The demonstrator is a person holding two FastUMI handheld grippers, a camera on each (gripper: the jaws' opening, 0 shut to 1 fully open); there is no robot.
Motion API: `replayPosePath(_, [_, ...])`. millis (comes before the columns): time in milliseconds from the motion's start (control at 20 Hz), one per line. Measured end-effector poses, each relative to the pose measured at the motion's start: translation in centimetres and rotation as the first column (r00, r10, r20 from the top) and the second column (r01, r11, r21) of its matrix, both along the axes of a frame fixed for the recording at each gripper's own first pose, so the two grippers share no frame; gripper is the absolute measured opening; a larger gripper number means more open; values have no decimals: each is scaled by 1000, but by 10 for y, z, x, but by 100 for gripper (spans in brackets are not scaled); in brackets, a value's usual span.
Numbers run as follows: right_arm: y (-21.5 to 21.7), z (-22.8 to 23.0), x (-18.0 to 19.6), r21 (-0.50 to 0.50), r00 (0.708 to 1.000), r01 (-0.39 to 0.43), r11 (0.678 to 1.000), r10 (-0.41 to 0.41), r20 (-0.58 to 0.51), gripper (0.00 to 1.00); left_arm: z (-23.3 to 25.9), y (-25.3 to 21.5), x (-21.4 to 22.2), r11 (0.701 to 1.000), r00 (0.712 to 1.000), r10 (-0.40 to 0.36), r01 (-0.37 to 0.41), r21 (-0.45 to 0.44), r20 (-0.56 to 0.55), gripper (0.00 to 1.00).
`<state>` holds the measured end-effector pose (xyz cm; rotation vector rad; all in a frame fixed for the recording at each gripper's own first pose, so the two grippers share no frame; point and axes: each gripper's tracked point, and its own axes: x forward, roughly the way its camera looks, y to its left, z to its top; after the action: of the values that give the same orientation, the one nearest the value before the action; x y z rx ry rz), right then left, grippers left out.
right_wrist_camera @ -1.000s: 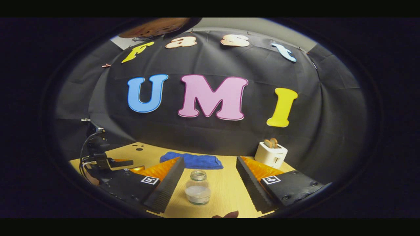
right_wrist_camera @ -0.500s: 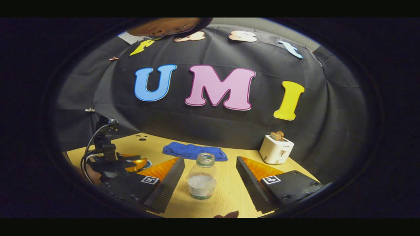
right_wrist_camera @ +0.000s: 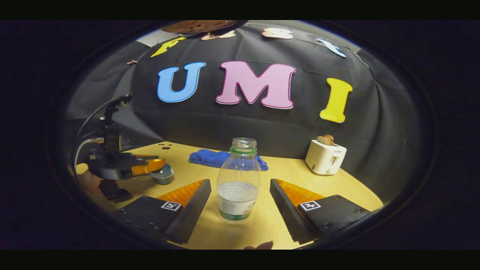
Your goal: Open the teacup lid with one hand, grasp the water bottle and pour water into the teacup with the other hand; after pouring, place the water bottle on the coaster and then close the teacup lid.
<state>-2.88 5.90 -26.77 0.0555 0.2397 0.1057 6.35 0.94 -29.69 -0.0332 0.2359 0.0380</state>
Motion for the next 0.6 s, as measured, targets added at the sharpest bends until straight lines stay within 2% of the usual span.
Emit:
replayPosePath(50, [1, -7, 1, -1, 1000, 1, 1000, -1, -5, 98, 5, 0, 1, 1000, 1000, 0, 0, 2, 4, 32])
replayPosePath(250, [5, -34, 6, 9, 999, 10, 1000, -10, -31, 98, 13, -1, 0, 1000, 1000, -4, 3, 10, 11, 32])
replayPosePath(450, [7, -40, 24, 29, 999, 22, 999, -20, -41, 96, 14, 1, -2, 1000, 1000, -7, 7, 14, 15, 32])
replayPosePath(500, [9, -39, 24, 24, 999, 10, 1000, -9, -50, 80, 14, 3, -2, 1000, 1000, -2, 2, 15, 15, 28])
replayPosePath(600, [12, -36, 32, -14, 997, -5, 1000, 3, -80, 78, 15, 9, -3, 1000, 1000, 10, -10, 13, 15, 32])
